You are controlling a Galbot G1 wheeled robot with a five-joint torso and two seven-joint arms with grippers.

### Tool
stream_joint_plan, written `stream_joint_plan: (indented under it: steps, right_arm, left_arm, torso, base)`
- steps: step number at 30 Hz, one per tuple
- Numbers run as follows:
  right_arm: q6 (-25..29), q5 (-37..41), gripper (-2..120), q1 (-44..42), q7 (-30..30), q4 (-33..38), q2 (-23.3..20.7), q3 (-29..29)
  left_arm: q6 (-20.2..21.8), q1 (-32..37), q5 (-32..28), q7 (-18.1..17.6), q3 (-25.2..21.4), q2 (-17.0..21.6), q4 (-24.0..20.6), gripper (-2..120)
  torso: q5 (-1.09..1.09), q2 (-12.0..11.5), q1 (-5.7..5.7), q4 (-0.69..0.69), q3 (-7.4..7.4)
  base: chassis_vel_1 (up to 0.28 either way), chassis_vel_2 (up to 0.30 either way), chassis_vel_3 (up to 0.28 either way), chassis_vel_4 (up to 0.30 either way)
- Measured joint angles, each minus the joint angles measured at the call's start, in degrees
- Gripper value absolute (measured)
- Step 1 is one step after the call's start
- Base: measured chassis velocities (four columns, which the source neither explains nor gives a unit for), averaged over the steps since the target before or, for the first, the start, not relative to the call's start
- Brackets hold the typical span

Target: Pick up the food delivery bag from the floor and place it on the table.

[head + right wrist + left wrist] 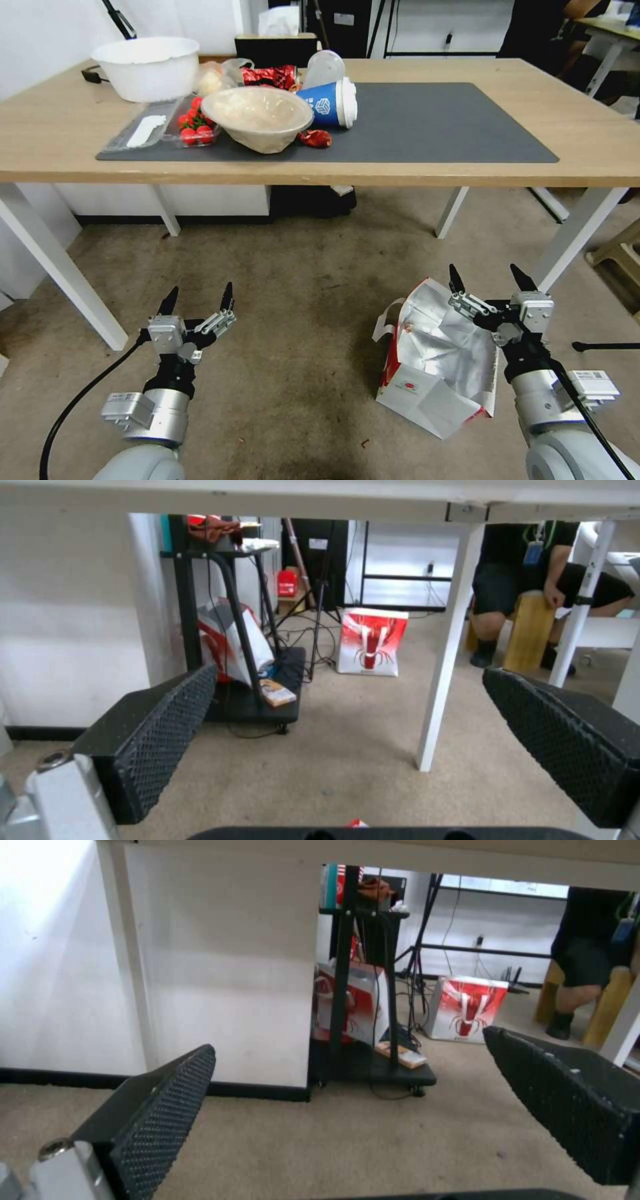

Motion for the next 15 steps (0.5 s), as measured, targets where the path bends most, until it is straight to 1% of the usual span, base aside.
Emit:
stream_joint_plan:
  steps: [6, 15]
  right_arm:
    - [-0.06, 0.00, 100, 0.01, -0.01, -0.01, 0.02, 0.00]
    - [-0.07, 0.00, 100, 0.03, -0.01, -0.05, -0.01, 0.00]
  left_arm:
    - [0.00, -0.08, 0.00, -0.01, 0.00, -0.03, 0.19, 100]
    - [0.00, -0.08, 0.00, -0.01, 0.00, -0.05, 0.29, 100]
  torso:
    - [0.00, -1.07, -0.20, 0.00, -0.88]
    - [0.00, -1.83, -0.34, 0.00, -1.50]
  base:
    - [0.000, 0.000, 0.000, 0.000]
    - [0.000, 0.000, 0.000, 0.000]
